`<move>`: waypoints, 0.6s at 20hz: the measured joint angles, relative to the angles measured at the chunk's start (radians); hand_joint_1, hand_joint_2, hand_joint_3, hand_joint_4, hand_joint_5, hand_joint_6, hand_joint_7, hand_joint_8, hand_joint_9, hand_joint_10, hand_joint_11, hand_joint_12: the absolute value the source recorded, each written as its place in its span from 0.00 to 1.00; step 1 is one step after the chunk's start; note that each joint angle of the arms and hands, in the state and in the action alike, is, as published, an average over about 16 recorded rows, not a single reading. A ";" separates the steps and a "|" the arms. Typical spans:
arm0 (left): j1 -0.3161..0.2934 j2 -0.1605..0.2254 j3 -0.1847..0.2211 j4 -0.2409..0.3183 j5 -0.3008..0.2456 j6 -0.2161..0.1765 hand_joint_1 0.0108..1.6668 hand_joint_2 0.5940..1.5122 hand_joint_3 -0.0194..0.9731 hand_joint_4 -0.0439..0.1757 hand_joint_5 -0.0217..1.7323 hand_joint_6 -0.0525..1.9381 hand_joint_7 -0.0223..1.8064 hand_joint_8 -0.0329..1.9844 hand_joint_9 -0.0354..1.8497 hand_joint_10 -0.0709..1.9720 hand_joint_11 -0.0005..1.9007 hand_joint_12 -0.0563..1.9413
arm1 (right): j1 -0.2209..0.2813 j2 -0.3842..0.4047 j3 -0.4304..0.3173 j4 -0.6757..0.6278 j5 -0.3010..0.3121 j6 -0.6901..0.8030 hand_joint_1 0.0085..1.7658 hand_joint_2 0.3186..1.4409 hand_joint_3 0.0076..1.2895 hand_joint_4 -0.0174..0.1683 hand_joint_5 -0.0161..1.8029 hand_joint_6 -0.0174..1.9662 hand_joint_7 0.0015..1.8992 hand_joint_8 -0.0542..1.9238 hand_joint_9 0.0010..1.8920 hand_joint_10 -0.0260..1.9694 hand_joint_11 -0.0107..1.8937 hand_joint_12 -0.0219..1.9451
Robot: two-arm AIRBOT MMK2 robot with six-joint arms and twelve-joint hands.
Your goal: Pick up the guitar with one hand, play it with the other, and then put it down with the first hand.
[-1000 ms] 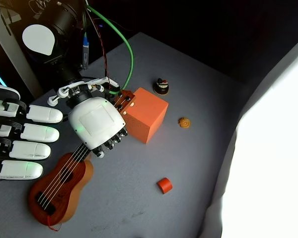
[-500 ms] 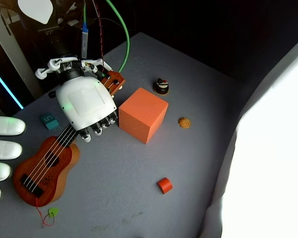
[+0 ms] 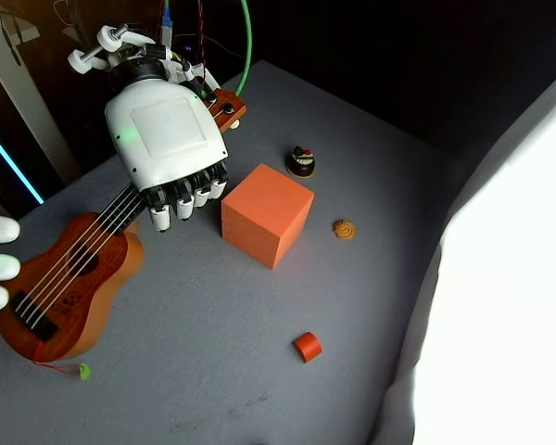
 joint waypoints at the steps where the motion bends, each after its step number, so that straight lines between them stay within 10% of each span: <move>1: -0.003 0.008 -0.006 -0.001 -0.012 0.003 0.86 0.55 0.01 0.76 0.74 0.98 0.74 1.00 0.78 0.98 0.76 1.00 | 0.000 -0.001 0.000 -0.030 -0.001 0.022 0.07 0.90 0.01 0.07 0.03 0.02 0.04 0.03 0.02 0.01 0.02 0.01; 12: -0.006 0.028 -0.033 0.001 -0.056 0.009 0.87 0.55 0.00 0.77 0.74 0.98 0.74 1.00 0.77 0.98 0.75 1.00 | -0.022 -0.046 0.004 -0.204 -0.021 0.147 0.07 0.89 0.01 0.06 0.03 0.02 0.04 0.03 0.02 0.01 0.02 0.01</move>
